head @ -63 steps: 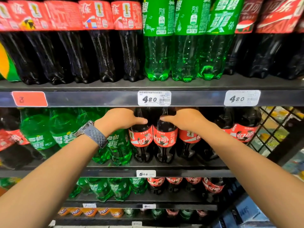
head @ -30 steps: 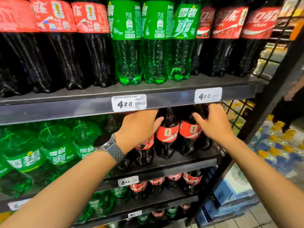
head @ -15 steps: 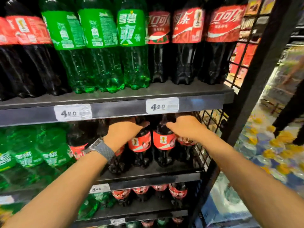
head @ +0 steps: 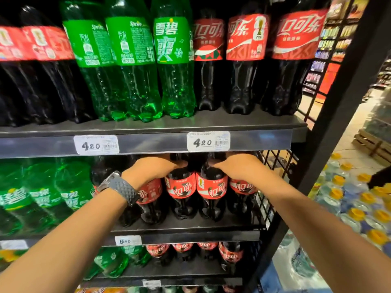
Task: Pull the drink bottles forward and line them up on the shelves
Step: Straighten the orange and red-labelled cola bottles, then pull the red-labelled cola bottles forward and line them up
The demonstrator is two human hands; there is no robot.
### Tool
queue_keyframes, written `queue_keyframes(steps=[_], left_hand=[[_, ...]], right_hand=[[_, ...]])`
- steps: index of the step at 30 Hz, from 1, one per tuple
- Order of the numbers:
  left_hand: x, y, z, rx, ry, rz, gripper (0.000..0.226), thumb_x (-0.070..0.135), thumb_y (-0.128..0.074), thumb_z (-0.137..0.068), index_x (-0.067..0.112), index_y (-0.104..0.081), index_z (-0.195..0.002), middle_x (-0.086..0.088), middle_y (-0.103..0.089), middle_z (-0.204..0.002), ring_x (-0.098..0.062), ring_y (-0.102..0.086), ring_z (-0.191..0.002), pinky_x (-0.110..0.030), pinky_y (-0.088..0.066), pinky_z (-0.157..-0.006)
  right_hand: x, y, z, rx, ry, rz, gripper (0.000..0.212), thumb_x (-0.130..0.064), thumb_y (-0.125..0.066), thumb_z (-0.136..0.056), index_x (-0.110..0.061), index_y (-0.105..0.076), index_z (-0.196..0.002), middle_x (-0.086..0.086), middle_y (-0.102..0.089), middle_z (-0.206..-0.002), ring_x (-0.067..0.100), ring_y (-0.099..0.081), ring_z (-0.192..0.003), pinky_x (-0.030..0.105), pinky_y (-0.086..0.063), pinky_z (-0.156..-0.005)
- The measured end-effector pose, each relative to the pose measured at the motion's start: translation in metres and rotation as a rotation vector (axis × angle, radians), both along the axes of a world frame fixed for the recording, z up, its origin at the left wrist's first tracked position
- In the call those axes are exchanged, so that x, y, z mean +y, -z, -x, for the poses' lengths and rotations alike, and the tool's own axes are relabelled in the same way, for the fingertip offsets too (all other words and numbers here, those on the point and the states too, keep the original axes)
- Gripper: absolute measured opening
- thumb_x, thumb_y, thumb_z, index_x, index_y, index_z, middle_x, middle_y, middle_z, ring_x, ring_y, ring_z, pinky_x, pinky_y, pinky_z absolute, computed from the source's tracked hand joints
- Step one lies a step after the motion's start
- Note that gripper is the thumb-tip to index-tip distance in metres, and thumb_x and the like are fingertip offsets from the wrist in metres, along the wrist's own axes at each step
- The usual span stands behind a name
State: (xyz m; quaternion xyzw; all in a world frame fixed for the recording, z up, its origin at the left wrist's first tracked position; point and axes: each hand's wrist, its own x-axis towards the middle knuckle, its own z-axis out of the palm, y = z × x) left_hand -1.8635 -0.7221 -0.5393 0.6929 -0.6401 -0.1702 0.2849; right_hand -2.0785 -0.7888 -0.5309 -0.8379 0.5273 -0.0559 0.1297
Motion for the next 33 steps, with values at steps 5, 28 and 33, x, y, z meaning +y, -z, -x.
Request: queue_keyframes(steps=[5,28,33], left_hand=[[0.001,0.0,0.003,-0.209,-0.037,-0.101,0.058,0.051,-0.058,-0.087,0.027,-0.045,-0.138,0.002,-0.053,-0.137,-0.018,-0.049,-0.123,-0.037,-0.038,-0.104],[-0.015,0.004,0.084,-0.333,-0.024,0.095,0.076,0.056,-0.053,-0.088,0.025,-0.021,-0.149,-0.004,-0.026,-0.155,-0.028,-0.031,-0.137,-0.038,-0.033,-0.106],[0.01,-0.002,0.094,-0.534,-0.105,0.108,0.06,0.062,-0.041,-0.089,0.022,-0.04,-0.134,-0.005,-0.057,-0.126,-0.028,-0.058,-0.108,-0.035,-0.048,-0.083]], right_hand=[[0.01,0.007,-0.002,-0.146,0.011,0.03,0.06,-0.066,-0.048,-0.085,-0.018,-0.058,-0.12,0.003,-0.068,-0.1,0.019,-0.062,-0.089,0.036,-0.048,-0.082],[-0.014,0.039,0.052,-0.673,0.399,0.042,0.039,-0.052,-0.074,-0.072,-0.027,-0.06,-0.097,-0.006,-0.061,-0.081,0.021,-0.06,-0.08,0.025,-0.044,-0.061],[0.006,0.032,0.048,-0.494,0.365,0.087,0.035,-0.054,-0.06,-0.083,-0.019,-0.059,-0.085,0.001,-0.058,-0.076,0.024,-0.06,-0.076,0.029,-0.04,-0.062]])
